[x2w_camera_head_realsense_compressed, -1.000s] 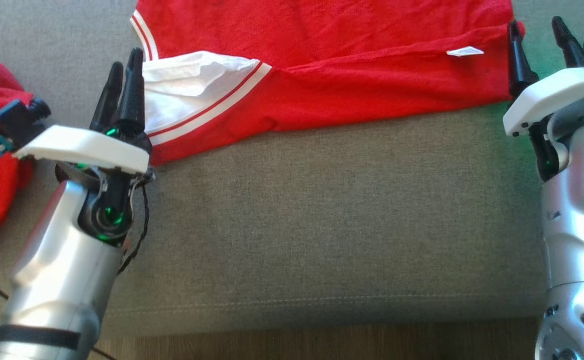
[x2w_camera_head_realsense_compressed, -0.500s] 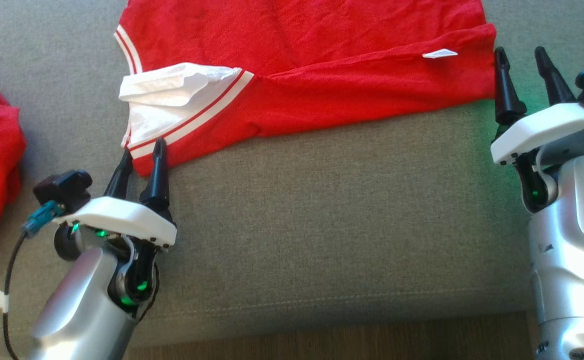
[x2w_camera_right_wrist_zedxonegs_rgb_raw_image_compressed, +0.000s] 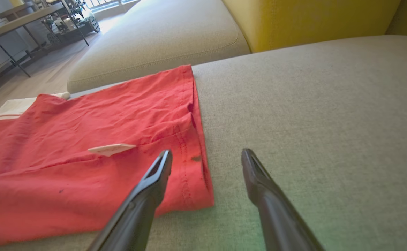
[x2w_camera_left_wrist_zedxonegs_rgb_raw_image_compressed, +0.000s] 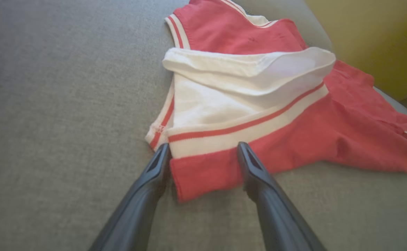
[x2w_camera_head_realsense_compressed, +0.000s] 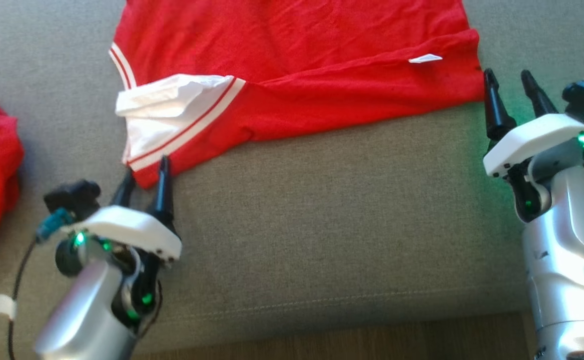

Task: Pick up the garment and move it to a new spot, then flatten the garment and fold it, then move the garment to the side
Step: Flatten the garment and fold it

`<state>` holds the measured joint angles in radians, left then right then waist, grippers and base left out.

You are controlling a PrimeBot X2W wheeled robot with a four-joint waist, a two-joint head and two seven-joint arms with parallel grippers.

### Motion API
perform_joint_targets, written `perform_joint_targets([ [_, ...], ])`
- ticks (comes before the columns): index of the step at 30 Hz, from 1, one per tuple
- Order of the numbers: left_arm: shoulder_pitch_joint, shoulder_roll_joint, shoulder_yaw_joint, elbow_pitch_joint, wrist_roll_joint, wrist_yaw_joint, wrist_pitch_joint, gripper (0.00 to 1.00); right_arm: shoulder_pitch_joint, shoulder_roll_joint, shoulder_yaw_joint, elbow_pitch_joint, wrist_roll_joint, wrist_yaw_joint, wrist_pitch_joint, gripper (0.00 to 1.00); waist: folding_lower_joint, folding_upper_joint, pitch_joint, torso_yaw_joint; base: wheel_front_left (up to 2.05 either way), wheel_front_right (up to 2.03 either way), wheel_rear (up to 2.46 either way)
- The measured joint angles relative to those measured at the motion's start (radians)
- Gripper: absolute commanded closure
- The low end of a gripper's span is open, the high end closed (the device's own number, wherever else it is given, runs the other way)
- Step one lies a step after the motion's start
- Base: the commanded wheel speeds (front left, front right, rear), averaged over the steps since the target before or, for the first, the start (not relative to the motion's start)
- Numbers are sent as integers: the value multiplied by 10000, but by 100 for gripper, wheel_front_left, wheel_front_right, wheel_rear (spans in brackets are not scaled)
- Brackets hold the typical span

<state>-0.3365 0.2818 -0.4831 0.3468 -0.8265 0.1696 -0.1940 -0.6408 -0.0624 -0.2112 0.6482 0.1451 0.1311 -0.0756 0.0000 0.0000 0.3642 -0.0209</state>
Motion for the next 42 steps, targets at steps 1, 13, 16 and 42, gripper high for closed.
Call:
perform_joint_targets([
  [1, 157, 23, -50, -159, 31, 88, 6, 0, 0, 2, 2, 90, 0, 0, 58, 0, 0, 0, -38, 29, 0, 0, 0],
  [13, 895, 305, -531, -1129, 359, 640, 593, 8, -111, 8, -215, 1266, -58, 0, 184, 0, 0, 0, -137, 297, 0, 0, 0],
  [16, 885, 336, -522, -1147, 512, 777, 472, 0, -330, 6, -435, 1616, -226, 0, 123, 0, 0, 0, -101, 362, 0, 0, 0],
  [42, -184, -102, -853, 698, 788, 2, -291, 100, -1323, 0, -1168, 3208, -780, 0, -278, 18, 0, 0, -101, 586, 0, 0, 0],
])
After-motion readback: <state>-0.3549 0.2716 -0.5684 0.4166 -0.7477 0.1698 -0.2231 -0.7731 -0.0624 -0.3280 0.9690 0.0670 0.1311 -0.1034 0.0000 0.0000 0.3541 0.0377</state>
